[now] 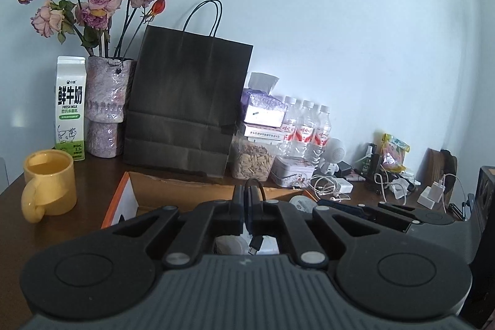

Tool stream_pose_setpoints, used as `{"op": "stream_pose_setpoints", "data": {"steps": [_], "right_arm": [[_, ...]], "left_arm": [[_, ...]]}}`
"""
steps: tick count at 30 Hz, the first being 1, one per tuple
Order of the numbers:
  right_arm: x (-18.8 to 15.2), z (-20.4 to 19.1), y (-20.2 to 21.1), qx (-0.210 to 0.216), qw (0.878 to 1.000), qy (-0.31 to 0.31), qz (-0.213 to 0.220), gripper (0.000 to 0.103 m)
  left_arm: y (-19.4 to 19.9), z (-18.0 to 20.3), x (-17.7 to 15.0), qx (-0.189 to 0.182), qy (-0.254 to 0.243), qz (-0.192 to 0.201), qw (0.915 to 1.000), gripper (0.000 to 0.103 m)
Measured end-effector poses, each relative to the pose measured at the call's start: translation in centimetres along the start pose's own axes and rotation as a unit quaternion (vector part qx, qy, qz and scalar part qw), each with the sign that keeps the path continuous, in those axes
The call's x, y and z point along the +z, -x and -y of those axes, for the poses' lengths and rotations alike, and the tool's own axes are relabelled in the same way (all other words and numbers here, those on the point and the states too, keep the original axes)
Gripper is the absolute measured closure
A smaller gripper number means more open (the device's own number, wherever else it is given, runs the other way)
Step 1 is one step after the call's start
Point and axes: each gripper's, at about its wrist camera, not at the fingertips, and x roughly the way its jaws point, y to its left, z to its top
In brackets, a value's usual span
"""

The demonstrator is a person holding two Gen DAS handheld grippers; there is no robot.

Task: Organize objects
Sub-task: 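Carry the earphone case and cable with both tools over the red box, then open both tools to drop the case and cable into the box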

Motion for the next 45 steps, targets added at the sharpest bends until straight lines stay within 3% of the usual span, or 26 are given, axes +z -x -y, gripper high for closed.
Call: {"op": "stream_pose_setpoints", "data": {"steps": [8,17,18,19,20,21,22,24,34,45], "right_arm": [[0.6,1.5,-3.8,-0.002,1.0,-0.014,-0.001,0.065],[-1.0,3.3,-6.7,-0.009,0.999,-0.033,-0.041,0.064],[-1.2,3.4,-6.7,-0.01,0.998,-0.036,-0.045,0.063],[-1.3,3.5,-6.8,-0.011,0.998,-0.038,-0.048,0.052],[-1.4,3.5,-6.8,-0.013,0.998,-0.039,-0.051,0.031],[-1.5,3.5,-6.7,-0.016,0.998,-0.039,-0.053,0.019],[-1.6,3.5,-6.7,-0.02,0.998,-0.04,-0.052,0.001],[-1.6,3.5,-6.6,-0.024,0.998,-0.039,-0.053,0.0],[-1.5,3.4,-5.7,-0.034,0.997,-0.042,-0.057,0.0],[-2.7,1.0,3.3,-0.029,0.996,-0.055,-0.063,0.0]], "left_arm": [[-4.4,-1.7,0.5,0.012,0.008,-0.002,0.9999,0.1],[-7.4,-3.1,-0.7,0.016,-0.005,-0.047,0.9988,0.098],[-7.5,-3.2,-0.8,0.023,-0.004,-0.051,0.9984,0.091],[-7.5,-3.6,-0.8,0.028,0.0,-0.054,0.9981,0.067],[-7.5,-3.9,-0.8,0.033,0.006,-0.055,0.9979,0.046],[-7.4,-4.2,-0.8,0.045,0.01,-0.051,0.9977,0.01],[-7.2,-4.4,-0.8,0.063,0.01,-0.038,0.9973,0.0],[-7.0,-4.5,-0.6,0.084,0.0,-0.026,0.9961,0.0],[-5.5,-4.0,-0.7,0.095,-0.014,-0.036,0.9947,0.0],[3.8,-2.1,-3.1,0.103,-0.037,-0.061,0.9921,0.0]]}}
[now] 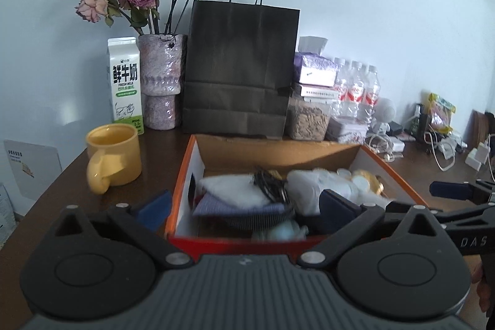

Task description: Organize objects

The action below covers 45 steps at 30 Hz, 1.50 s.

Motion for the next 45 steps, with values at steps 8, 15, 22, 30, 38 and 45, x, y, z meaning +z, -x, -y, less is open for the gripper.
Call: {"op": "stream_pose_setpoints", "data": {"steps": [8,15,22,30,38,45], "right_arm": [[-2.8,-1.6,5.4,0.005,1.0,-0.01,-0.02,0.0],[-3.8,-2.4,7.9,0.007,1.0,-0.01,-0.018,0.0],[-4.0,-2.5,8.9,0.006,1.0,-0.01,-0.016,0.0],[-4.1,-2.7,9.1,0.007,1.0,-0.009,-0.015,0.0],[-4.1,-2.9,9.3,0.007,1.0,-0.008,-0.014,0.0],[-4.2,-3.0,9.3,0.008,1.0,-0.008,-0.015,0.0]], "left_arm": [[5.0,0.9,-3.1,0.011,-0.012,-0.028,0.9995,0.0],[7.0,1.1,-4.3,0.012,-0.009,-0.032,0.9994,0.0],[7.8,1.4,-4.6,0.011,-0.012,-0.03,0.9994,0.0],[8.1,1.5,-4.5,0.011,-0.012,-0.029,0.9994,0.0],[8.4,1.6,-4.7,0.012,-0.012,-0.029,0.9994,0.0],[8.5,1.5,-4.6,0.013,-0.012,-0.03,0.9994,0.0]]}}
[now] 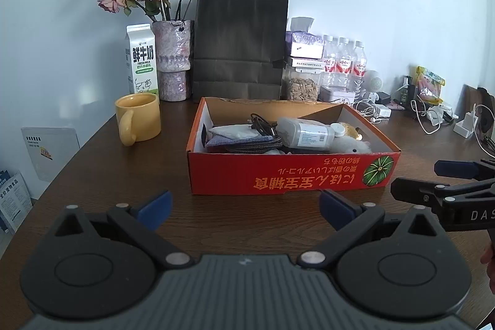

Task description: Organize objects

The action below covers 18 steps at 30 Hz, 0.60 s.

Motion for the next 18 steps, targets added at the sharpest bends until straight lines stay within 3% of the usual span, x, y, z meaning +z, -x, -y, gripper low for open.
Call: {"op": "stream_pose_setpoints", "data": {"steps": [18], "right_arm": [[-0.02,-0.02,0.0,0.0,1.0,0.0,0.0,0.0]], "left_arm": [[0.33,-0.07,-0.08,0.005,0.001,0.003,1.0,0.0]]}}
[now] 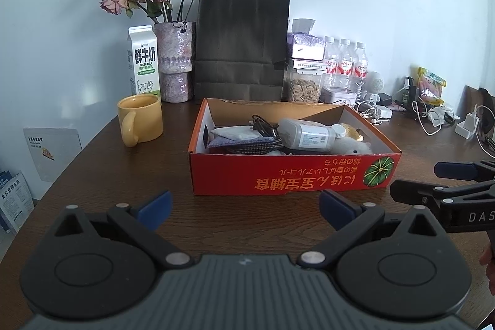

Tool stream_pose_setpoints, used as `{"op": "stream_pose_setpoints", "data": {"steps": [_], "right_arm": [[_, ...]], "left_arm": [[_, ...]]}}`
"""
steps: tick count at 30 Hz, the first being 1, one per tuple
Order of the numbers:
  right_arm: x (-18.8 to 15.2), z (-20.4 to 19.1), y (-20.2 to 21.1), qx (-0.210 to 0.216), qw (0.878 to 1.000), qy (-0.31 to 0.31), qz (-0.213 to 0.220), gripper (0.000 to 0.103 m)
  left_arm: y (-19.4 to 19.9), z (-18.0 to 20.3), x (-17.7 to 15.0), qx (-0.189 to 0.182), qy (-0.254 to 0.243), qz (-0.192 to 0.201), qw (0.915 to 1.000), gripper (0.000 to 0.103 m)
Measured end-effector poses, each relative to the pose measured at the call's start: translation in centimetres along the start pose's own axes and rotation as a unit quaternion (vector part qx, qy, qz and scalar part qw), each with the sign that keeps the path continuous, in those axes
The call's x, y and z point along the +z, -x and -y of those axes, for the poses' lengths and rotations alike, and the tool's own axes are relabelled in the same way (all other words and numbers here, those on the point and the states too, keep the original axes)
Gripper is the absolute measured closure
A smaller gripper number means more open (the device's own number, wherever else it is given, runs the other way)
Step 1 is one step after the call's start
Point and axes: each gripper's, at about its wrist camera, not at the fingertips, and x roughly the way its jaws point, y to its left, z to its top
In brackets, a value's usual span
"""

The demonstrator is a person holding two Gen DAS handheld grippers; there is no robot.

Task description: Organize objects

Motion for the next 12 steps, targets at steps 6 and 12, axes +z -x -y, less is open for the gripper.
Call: {"op": "stream_pose_setpoints", "data": {"steps": [6,12], "right_arm": [[-0.02,-0.02,0.03,0.0,1.0,0.001,-0.001,0.0],[-0.37,-0.23,-0.12,-0.001,1.0,0.0,-0.003,0.0]], "left_arm": [[-0.22,0.05,-0.09,-0.003,0.001,-0.005,1.0,0.0],[0.01,0.17,-0.04,-0.009,0.001,-0.001,1.0,0.0]]}}
